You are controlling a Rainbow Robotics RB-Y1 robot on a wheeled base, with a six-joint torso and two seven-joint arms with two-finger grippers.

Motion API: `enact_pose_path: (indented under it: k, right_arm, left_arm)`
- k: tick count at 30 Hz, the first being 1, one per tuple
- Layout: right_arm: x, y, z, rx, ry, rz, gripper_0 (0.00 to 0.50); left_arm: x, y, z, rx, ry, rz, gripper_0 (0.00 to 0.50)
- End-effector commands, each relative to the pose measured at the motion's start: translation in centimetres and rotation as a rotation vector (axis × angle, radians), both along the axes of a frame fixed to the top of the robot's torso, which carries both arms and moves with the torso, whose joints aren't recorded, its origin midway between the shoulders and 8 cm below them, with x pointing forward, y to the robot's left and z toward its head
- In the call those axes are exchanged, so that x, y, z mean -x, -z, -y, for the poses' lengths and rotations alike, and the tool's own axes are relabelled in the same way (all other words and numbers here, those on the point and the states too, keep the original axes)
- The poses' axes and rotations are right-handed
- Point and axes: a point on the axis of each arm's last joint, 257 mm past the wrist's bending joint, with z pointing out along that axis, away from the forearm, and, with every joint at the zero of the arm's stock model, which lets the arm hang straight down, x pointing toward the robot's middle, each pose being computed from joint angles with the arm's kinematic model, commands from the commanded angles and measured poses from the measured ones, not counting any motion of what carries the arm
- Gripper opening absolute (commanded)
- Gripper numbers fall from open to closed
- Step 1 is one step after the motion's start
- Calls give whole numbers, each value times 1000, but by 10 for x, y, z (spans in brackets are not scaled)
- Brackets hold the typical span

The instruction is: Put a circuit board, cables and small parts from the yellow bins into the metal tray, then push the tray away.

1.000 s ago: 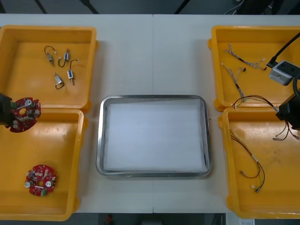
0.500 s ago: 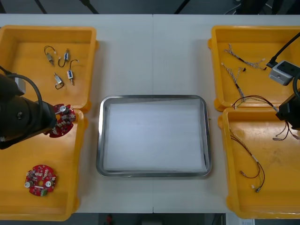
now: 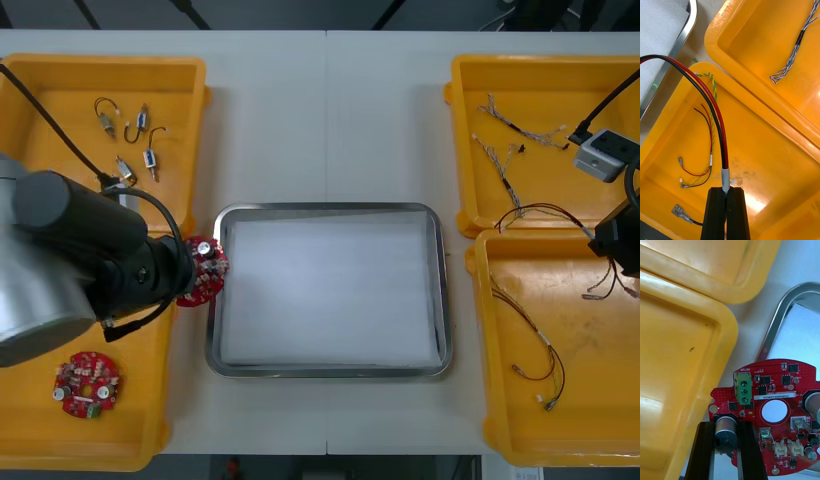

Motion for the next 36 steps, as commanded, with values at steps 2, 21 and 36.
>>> enact_pose_path:
  k: [2, 21, 36]
  right_arm:
    - [-4, -10, -10, -3, -7, 31, 0]
    - [-4, -10, -10, -3, -7, 31, 0]
    - [-4, -10, -10, -3, -7, 31, 0]
  left_arm:
    - [5, -1, 39, 32, 28, 42, 0]
    - [-1, 42, 77, 5, 44, 34, 0]
    - [-6, 73, 92, -6, 64, 16, 0]
